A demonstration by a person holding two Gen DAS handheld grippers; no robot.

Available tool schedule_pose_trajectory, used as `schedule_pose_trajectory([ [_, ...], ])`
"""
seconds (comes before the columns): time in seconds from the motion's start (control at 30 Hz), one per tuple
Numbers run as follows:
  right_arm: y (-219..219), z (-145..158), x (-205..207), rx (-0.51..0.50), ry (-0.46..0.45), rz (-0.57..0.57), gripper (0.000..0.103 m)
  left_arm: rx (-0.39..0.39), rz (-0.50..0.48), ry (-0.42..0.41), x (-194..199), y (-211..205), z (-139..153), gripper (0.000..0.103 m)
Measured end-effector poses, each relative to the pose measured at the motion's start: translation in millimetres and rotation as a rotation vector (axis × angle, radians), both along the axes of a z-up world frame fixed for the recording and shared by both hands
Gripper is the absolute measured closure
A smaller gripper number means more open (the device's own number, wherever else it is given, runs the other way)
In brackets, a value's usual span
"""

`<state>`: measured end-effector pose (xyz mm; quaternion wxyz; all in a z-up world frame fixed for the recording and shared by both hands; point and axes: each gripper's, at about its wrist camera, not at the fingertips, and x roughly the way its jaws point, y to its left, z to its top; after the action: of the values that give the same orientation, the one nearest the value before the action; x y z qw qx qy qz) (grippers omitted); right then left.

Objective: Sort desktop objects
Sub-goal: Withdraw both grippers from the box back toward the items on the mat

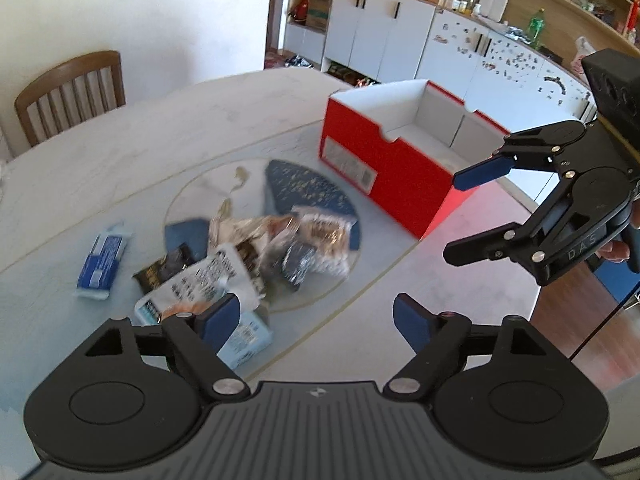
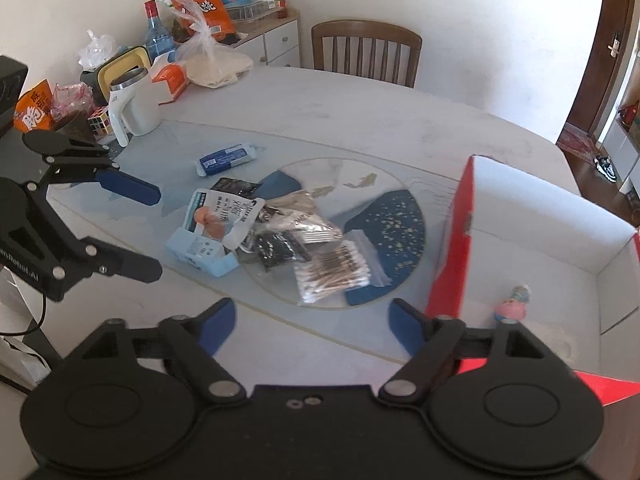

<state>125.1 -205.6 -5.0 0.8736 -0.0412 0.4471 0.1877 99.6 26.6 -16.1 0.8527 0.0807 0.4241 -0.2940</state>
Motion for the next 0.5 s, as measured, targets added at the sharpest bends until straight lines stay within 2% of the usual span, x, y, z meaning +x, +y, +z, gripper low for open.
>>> schedule_pose_trajectory([
  [0.07,6.8,-3.4,3.2,0.002,0.002,-0.004,0.015,0.006,0.016,0.004,1.1,5.4,-7.6,0.01],
  [0.1,10.1,-5.2,4.2,0.0,-0.003,-0.005,0.015,0.011,0.027,0.001,1.2,7.5,-10.9,0.001],
  [0.13,13.5,-7.2,5.1,-0.004,-0.01,-0.005,0.015,0.016,0.036,-0.004,1.2,9.5,-14.1,0.0],
  [0.33,30.5,-20.2,15.5,-0.032,-0.016,-0.005,0.013,0.028,0.132,0.013,7.6,21.6,-36.2,0.0],
  [0.5,39.4,-27.1,24.5,-0.025,-0.03,-0.011,0.013,0.087,0.202,-0.007,9.0,19.9,-59.2,0.0],
])
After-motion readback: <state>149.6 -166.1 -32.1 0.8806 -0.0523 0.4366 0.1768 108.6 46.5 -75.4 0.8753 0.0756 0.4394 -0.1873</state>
